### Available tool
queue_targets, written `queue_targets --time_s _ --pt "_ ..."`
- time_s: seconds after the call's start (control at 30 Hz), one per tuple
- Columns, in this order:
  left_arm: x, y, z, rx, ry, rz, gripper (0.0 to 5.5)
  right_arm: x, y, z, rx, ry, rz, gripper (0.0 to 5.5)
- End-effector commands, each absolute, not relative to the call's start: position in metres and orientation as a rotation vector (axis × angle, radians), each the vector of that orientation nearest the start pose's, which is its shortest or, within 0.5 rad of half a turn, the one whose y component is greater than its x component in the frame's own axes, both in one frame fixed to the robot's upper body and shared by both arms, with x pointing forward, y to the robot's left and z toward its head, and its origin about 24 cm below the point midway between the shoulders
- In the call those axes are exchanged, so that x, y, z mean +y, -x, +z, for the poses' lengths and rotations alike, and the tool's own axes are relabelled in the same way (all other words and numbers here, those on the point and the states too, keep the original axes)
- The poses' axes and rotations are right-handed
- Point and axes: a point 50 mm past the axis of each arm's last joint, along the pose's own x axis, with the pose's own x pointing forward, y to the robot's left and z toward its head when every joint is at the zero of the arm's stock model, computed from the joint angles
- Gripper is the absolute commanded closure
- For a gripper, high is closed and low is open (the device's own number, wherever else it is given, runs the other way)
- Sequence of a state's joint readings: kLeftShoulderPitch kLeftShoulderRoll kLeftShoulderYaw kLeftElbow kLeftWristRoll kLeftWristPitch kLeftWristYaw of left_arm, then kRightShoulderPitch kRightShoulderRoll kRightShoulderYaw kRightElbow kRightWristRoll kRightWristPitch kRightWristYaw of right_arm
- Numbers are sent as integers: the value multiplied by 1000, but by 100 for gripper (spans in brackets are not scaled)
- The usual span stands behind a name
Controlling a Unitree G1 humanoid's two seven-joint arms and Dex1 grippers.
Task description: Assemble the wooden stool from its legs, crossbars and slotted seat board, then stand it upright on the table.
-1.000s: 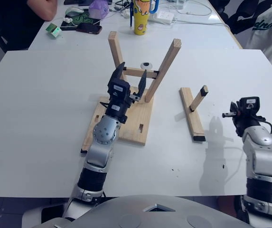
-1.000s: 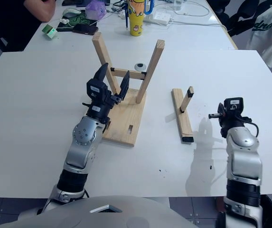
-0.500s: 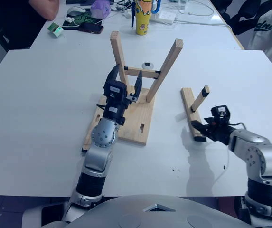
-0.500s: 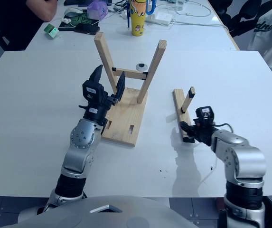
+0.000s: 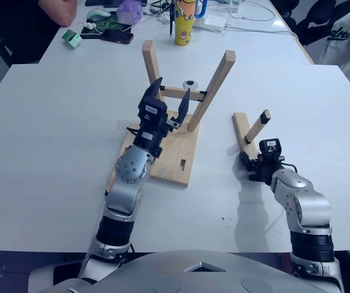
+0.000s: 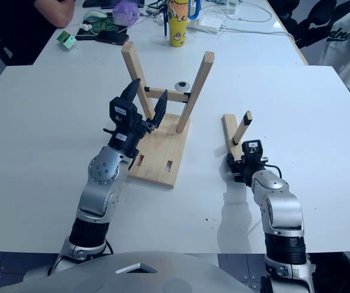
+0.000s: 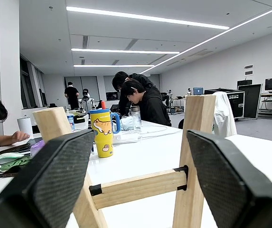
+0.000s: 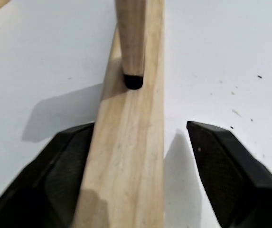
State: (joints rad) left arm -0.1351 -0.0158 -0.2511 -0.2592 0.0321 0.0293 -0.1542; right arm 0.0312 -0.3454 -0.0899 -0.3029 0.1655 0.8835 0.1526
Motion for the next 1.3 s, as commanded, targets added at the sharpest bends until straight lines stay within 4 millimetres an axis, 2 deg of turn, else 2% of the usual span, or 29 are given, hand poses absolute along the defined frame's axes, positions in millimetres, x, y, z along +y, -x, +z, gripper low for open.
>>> queue_targets --time_s 0.03,0.23,0.33,0.57,0.77,0.9,1.07,1.17,1.3 --pt "71 -259 133 -358 -44 -435 192 -225 -203 6 792 125 45 262" --pt "79 -258 123 -311 -35 -460 192 -231 -180 -11 860 95 80 342" --pt "84 -255 116 -265 14 -481 156 -246 -174 -8 840 104 114 343" --pt "102 -244 95 -105 159 -556 156 -289 -183 30 750 29 339 343" --pt "108 -227 89 5 496 -642 156 -296 -173 65 745 -304 723 343" --pt "121 -220 89 54 681 -687 156 -283 -180 87 708 -469 899 343" --pt "141 -219 91 126 846 -750 156 -246 -177 98 653 -560 1079 343" --pt "143 -222 97 157 893 -819 156 -222 -172 100 625 -596 1169 343" --pt "139 -224 100 222 912 -900 156 -195 -179 104 542 -655 1225 343"
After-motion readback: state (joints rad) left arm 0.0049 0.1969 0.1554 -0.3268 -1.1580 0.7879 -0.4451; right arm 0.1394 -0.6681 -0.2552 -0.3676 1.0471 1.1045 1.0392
